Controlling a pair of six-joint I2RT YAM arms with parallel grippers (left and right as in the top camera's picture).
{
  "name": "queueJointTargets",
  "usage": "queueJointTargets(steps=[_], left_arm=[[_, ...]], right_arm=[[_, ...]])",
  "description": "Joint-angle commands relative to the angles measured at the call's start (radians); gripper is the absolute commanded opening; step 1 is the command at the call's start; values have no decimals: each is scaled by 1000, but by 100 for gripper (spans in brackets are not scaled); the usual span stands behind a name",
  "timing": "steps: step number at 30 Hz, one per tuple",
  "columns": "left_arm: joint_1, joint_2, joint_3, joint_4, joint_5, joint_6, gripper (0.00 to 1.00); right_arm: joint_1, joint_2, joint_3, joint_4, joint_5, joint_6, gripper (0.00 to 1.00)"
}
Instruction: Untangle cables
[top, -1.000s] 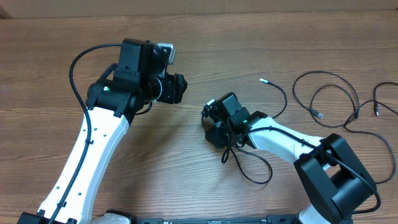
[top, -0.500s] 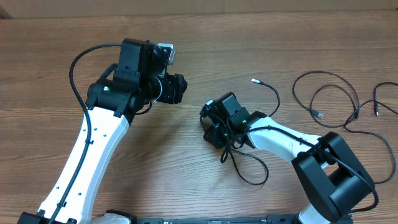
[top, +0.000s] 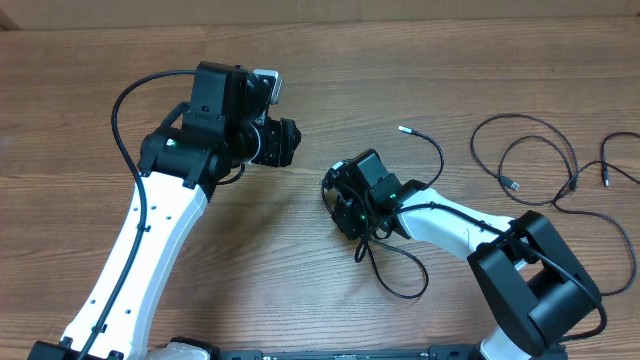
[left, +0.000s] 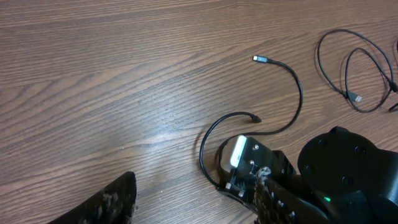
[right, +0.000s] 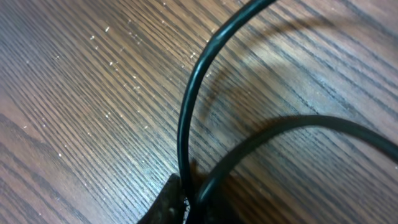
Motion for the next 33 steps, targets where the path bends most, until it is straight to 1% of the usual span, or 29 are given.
queueJointTargets(steps=[1,6,9,11,13,15,17,20,22,24,27,31,33], left_arm=[[6,-19,15,1,-2,-8,61],[6,-19,15,1,-2,-8,62],[6,-19,15,2,-2,-8,62],[6,-19,15,2,-2,-8,62],[6,-19,15,1,-2,-8,62],[6,-19,15,1,-2,-8,62],[6,-19,15,2,-2,-8,63],[6,-19,15,2,-2,-8,63],[6,-19,15,1,-2,-8,63],[6,-19,15,0,-2,-8,63],[6,-19,15,1,-2,-8,63],[6,-19,15,1,-2,-8,63],[6,-19,15,2,-2,-8,63]], right_arm=[[5,9,-24,-14,21,2,4],[-2,3,-13,-19,155,149,4],[-37,-19,25,-42,168,206,4],[-92,-50,78,-96,171,228,4],[-167,-89,156,-200,208,229,4],[-243,-119,252,-324,289,227,4],[-322,-138,361,-438,351,186,4],[-445,-144,539,-582,390,131,4],[-527,-144,649,-650,407,124,4],[-613,-144,732,-684,413,123,4],[-733,-144,809,-698,412,124,4],[-888,-143,835,-692,413,132,4],[-958,-137,835,-692,438,169,4]])
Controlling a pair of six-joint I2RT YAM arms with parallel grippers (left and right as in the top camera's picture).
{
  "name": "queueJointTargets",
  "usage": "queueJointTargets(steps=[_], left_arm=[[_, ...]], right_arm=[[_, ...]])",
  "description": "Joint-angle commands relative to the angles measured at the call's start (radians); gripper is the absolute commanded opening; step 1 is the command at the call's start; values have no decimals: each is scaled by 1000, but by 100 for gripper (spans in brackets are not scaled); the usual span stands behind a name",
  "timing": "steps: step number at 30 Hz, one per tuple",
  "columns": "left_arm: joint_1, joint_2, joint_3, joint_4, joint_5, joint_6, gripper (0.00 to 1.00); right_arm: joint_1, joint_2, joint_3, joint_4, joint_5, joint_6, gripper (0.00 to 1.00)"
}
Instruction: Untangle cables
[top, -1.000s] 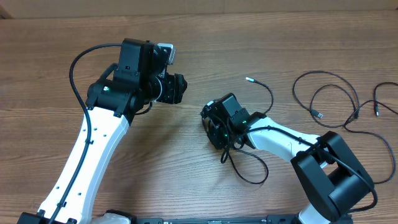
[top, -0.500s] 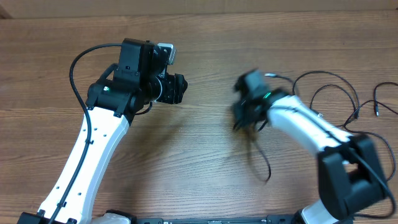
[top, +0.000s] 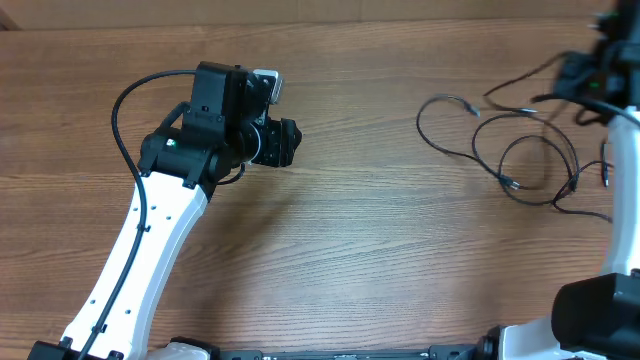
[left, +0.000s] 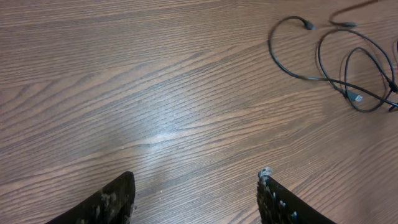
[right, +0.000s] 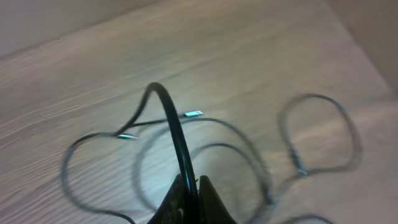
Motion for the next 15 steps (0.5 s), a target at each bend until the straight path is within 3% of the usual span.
queueJointTargets(steps=[1,3,6,9,15], left_arm=[[6,-19,15,2,-2,-8,63],[6,-19,15,2,-2,-8,63],[6,-19,15,5,-2,-8,63],[6,-19,15,10,-3,-8,64],[6,-19,15,13,-68,-7,73]], right_arm=[[-94,-13,19,1,39,55,4],[-138,-13,18,1,31,97,9],[-169,-13,18,0,-84,108,46],[-169,-13,18,-17,-274,103,75],[-107,-13,18,-89,-594,46,97]])
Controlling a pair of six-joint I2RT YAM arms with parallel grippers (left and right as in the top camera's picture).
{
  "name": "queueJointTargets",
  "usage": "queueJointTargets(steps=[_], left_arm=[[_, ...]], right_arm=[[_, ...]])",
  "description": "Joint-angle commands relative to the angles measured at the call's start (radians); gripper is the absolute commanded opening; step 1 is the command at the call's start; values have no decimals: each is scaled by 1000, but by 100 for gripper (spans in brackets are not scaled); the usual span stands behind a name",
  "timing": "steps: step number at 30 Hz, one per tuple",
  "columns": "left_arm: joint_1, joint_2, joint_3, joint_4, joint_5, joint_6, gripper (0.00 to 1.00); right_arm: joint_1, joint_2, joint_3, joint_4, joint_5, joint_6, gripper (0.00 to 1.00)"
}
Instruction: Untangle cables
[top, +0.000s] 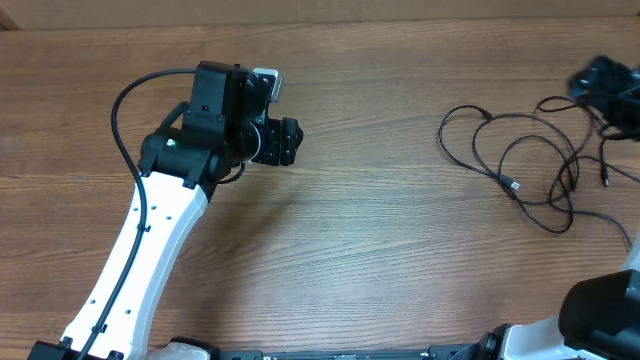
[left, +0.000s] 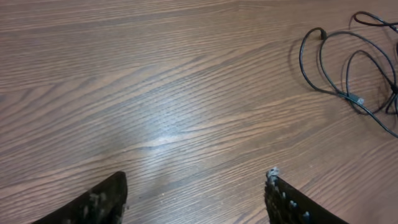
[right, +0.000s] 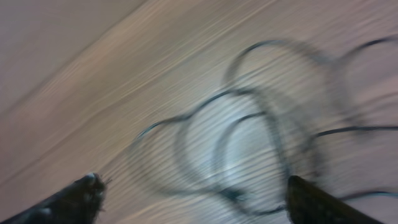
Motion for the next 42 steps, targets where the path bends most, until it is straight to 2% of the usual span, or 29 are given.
queueJointTargets(steps=[1,2,5,8,15,16,22,28,30,36,42], left_arm=[[6,-19,15,5,-109,-8,77],[6,-18,15,11,-192,-13,84],[13,-17,15,8,-337,-108,95],[51,-13,15,-17,-370,-182,99],[147,-2,13,-180,-365,-264,100],[170,-2,13,-241,-362,-263,100],[203,-2,13,-483,-359,-263,100],[202,-25,-6,-571,-353,-220,100],[202,-53,-35,-558,-321,-195,100],[201,-263,-224,-374,-246,-108,100],[200,-627,-464,-126,-254,-118,100]], right_arm=[[73,-13,18,-37,-292,-70,100],[125,-13,18,-63,-300,-114,100],[219,-11,13,-100,-269,-180,100],[345,-8,-31,-122,-123,-180,100],[499,46,-163,-135,-64,-171,100],[518,56,-208,-132,-64,-151,100],[521,48,-260,-190,38,-16,100],[521,-40,-276,-216,79,-13,100],[521,-106,-321,-190,95,-6,100],[520,-442,-579,0,130,20,100],[520,-807,-752,121,194,31,100]])
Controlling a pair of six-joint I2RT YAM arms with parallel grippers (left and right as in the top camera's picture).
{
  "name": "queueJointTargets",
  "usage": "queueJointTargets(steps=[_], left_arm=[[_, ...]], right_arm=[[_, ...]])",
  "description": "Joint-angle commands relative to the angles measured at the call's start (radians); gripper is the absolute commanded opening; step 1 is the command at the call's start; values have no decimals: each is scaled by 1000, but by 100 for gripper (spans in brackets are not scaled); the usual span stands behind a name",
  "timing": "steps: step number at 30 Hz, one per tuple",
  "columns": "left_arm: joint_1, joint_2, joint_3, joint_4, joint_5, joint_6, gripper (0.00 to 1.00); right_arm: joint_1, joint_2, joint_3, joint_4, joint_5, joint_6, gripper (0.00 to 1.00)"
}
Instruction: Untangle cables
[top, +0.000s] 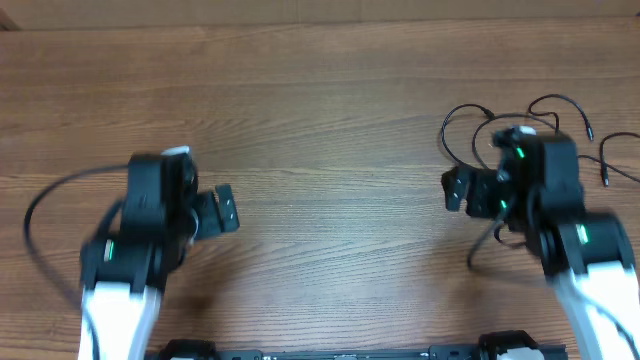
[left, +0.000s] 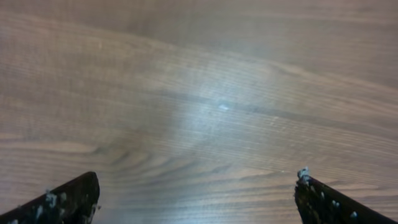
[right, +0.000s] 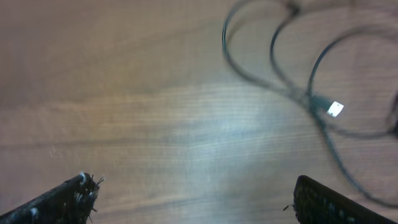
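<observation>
Thin black cables (top: 470, 125) lie looped over one another at the table's far right; my right arm covers part of the pile. In the right wrist view the cables (right: 280, 81) cross the upper right, with a pale connector (right: 335, 109) among them. My right gripper (top: 455, 190) is open, left of the pile, with bare wood between its fingers (right: 323, 202). My left gripper (top: 226, 210) is open over bare wood at the table's left, far from any cable. Its fingers (left: 68, 199) show wide apart in the left wrist view.
The wooden table (top: 330, 150) runs to its back edge along the top of the overhead view. The cable ends (top: 605, 180) reach toward the right edge. Both white arms enter from the front edge.
Both arms have drawn back toward the front edge. My left gripper now sits lower left, opened wider. My right gripper has moved from the far right corner to just left of the cable pile.
My right gripper was shut on a black cable at the table's middle, the left gripper open above. Then the right gripper held that cable up at the far right. Later it was open and the cable lay with the others. Now both arms are drawn back.
</observation>
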Motion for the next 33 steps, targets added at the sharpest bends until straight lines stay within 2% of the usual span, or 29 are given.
queueJointTargets(steps=[1,4,8,17,33], left_arm=[[3,-223,-122,100,7,0,100],[3,-336,-172,140,8,1,100],[3,-399,-179,107,9,1,100],[3,-394,-179,31,9,1,100],[3,-394,-179,29,9,1,100]], right_arm=[[-3,-190,-60,23,60,16,100],[-3,-281,-62,28,59,16,100],[-3,-332,-62,8,59,16,100],[-3,-322,-62,-6,59,16,100],[-3,-359,-68,-6,69,4,100]])
